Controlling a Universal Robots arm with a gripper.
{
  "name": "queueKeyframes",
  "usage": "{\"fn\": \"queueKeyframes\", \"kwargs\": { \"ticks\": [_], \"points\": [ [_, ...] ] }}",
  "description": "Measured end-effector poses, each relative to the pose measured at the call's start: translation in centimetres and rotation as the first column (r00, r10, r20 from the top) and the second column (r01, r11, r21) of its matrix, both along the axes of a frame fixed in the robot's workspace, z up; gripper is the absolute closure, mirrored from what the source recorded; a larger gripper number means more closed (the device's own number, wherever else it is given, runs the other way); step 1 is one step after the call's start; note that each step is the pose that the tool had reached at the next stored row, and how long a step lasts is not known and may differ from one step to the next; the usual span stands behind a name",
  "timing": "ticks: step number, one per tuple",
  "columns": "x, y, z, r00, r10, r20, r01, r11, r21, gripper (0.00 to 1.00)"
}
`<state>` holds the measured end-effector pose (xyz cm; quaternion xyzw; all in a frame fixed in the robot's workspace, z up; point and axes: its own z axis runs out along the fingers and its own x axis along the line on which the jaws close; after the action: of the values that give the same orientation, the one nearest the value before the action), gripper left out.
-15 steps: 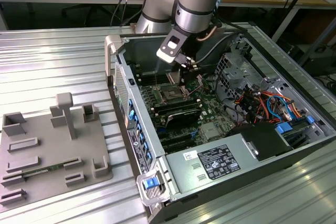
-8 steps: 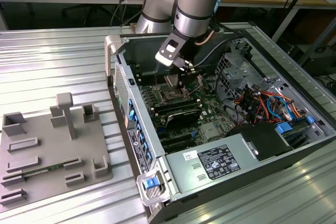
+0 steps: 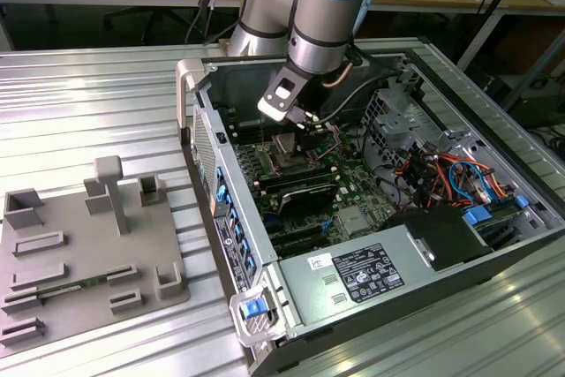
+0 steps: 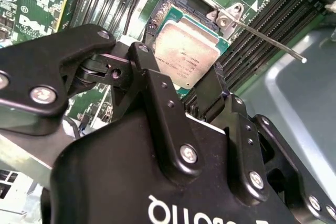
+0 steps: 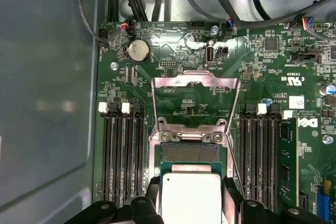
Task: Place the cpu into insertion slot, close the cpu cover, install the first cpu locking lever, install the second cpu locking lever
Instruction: 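Place the cpu into insertion slot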
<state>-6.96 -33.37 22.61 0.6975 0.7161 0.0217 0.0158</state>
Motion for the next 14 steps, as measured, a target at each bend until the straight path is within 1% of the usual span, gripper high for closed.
{"fn": "queueKeyframes", "kwargs": {
  "ticks": [2, 4, 5, 9, 10, 14],
  "points": [
    [0.01, 0.05, -0.34, 1.0000, 0.000, -0.0003, 0.000, 1.0000, -0.0045, 0.45],
    [0.01, 0.06, -0.76, 1.0000, 0.000, -0.0008, 0.000, 0.9999, -0.0119, 0.45],
    [0.04, 0.07, -0.92, 1.0000, 0.000, -0.0010, 0.000, 0.9999, -0.0134, 0.45],
    [0.23, 0.07, -1.56, 1.0000, 0.000, -0.0014, 0.000, 0.9999, -0.0138, 0.45],
    [0.24, 0.07, -1.75, 1.0000, 0.000, -0.0016, 0.000, 0.9999, -0.0151, 0.45],
    [0.25, 0.08, -2.02, 1.0000, -0.001, -0.0018, 0.001, 0.9999, -0.0167, 0.45]
  ]
}}
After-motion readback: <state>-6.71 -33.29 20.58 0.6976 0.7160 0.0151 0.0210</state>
